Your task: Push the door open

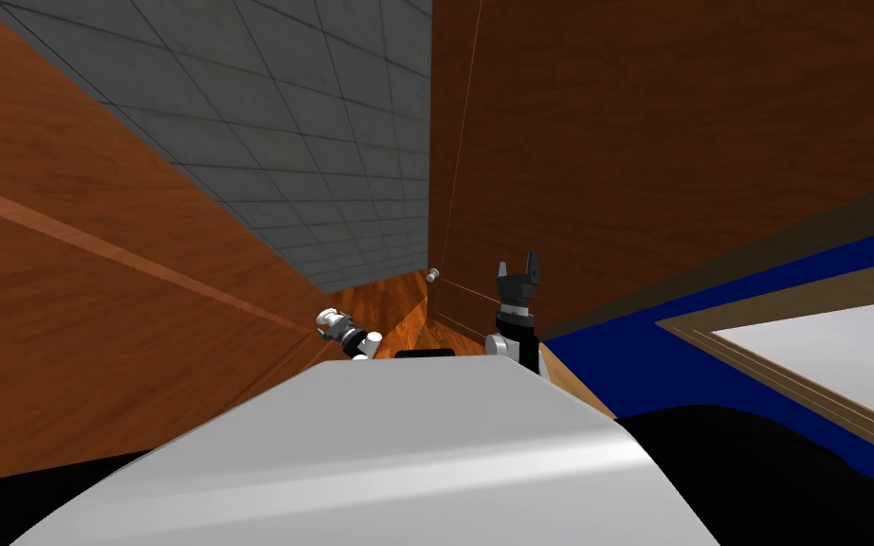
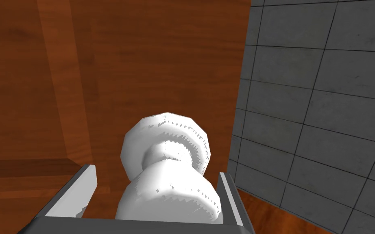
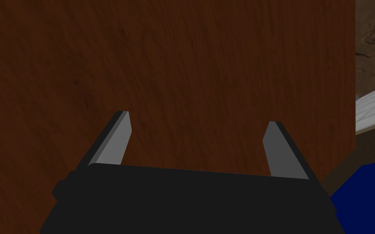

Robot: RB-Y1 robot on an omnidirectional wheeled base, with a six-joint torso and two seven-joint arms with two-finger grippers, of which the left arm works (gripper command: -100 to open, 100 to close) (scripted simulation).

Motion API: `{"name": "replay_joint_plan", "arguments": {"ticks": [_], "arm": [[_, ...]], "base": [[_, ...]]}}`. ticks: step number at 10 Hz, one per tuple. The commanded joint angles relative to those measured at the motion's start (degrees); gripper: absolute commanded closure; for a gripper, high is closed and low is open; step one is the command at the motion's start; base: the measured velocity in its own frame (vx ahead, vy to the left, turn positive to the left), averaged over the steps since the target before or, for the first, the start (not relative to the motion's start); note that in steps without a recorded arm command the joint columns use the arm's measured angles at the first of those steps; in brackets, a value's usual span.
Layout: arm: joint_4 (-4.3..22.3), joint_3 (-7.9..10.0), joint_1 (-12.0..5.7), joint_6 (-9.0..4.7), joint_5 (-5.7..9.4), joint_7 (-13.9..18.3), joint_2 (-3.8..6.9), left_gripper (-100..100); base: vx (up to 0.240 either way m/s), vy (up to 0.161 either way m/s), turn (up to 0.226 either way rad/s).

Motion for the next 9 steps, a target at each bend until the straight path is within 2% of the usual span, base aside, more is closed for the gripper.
{"name": "replay_joint_plan", "arguments": {"ticks": [1,3,5,7,9], "arm": [[-1.71,0.78,1.11,-0.2,0.4,-0.73,0.53,100],[-1.71,0.78,1.11,-0.2,0.4,-0.73,0.53,100],[-1.94,2.69,1.18,-1.58,2.13,-1.48,0.63,100],[-2.17,4.59,1.25,-2.96,3.86,-2.23,0.64,100],[-2.17,4.59,1.25,-2.96,3.86,-2.23,0.64,100]], "base": [[0.019,0.025,0.031],[0.001,-0.003,0.0],[0.035,0.051,-0.149],[0.078,0.125,-0.165],[0.043,0.072,-0.007]]}}
